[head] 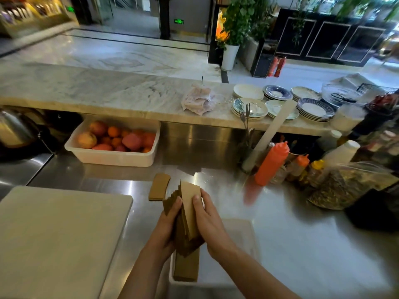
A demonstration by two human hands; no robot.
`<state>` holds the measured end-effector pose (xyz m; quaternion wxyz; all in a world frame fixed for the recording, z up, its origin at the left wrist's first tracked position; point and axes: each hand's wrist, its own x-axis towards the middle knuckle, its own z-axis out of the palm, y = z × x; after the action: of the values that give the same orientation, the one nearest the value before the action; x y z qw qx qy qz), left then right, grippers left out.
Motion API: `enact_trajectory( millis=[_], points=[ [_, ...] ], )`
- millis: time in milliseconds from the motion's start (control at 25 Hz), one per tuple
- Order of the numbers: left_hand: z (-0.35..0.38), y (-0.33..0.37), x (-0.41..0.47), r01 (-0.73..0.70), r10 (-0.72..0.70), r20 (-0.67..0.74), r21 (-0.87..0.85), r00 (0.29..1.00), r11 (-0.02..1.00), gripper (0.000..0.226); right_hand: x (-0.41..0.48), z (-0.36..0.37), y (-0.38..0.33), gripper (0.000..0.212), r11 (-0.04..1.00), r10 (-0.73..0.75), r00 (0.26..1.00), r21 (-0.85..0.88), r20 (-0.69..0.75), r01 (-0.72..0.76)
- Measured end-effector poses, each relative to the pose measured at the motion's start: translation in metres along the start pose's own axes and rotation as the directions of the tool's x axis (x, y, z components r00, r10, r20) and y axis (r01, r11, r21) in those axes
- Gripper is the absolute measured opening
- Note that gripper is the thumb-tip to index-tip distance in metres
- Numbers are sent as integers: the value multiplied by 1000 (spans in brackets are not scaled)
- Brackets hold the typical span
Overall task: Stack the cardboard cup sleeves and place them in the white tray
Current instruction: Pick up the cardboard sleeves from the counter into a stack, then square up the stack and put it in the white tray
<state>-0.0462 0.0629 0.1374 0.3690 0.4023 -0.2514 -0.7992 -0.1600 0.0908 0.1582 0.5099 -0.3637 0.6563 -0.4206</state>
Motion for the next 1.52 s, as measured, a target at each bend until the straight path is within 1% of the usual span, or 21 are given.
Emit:
enact_trajectory(
  millis=[120,200,280,360,400,440,480,560,600,720,800,840,880,960,1040,1120,1200,1280,1360,1440,1520],
  points=[
    [21,-5,-6,-124,134,-65,146,989,982,53,-2,-12,-1,50,999,13,1000,40,-3,-13],
    [33,-4,-10,-201,241,-136,255,961,946,52,-2,-16,-2,49,996,21,1000,88,-21,-19],
    [40,-2,-11,-210,312,-235,375,921,903,57,-1,-18,0,49,995,-2,998,102,-68,9],
    [41,-1,-9,-171,335,-301,462,893,870,71,3,-16,1,50,996,-45,993,68,-106,53],
    [39,0,-8,-158,320,-291,469,902,869,76,5,-15,2,50,996,-62,992,55,-114,69],
    [37,1,-7,-149,283,-247,450,927,880,80,9,-11,2,51,996,-74,991,50,-115,80],
    [36,2,-6,-141,241,-181,437,953,888,81,12,-9,2,51,995,-86,990,48,-112,92],
    [31,5,-2,-143,192,-56,477,980,867,79,21,-5,-1,51,994,-85,992,59,-94,91],
    [27,9,1,-149,182,-19,497,983,855,77,27,-3,-3,50,995,-69,995,69,-69,74],
    [3,30,21,-111,116,22,511,993,852,75,47,-1,-10,42,995,-33,998,99,53,28],
    [-12,51,40,-89,65,63,542,996,836,69,62,-2,-14,59,992,-66,991,115,115,53],
    [-19,61,52,-89,44,94,568,995,818,66,74,-2,-14,65,990,-77,988,127,131,60],
    [-22,68,63,-95,27,122,600,992,794,67,83,-2,-15,62,989,-84,987,133,137,66],
    [-25,74,87,-89,-22,152,682,988,726,73,104,-1,-14,48,991,-59,988,129,140,41],
    [-31,73,114,-55,-84,145,754,986,655,79,127,-2,-6,43,996,-17,988,88,151,4],
    [-41,67,140,-34,-124,132,806,984,591,79,148,-3,4,40,999,15,984,33,177,-21],
    [-51,55,161,-47,-128,133,852,983,522,78,166,-6,19,39,999,42,981,-4,190,-42],
    [-61,43,176,-89,-99,151,882,984,462,77,178,-8,32,39,998,51,977,-39,206,-44],
    [-71,32,188,-137,-70,180,906,981,400,77,186,-9,42,46,996,43,974,-90,220,-23],
    [-80,18,197,-164,-55,200,905,978,393,84,194,-10,51,59,989,35,970,-151,240,1],
    [-81,8,196,-185,-30,219,883,975,430,95,197,-11,54,69,980,18,963,-198,268,37]
  ],
)
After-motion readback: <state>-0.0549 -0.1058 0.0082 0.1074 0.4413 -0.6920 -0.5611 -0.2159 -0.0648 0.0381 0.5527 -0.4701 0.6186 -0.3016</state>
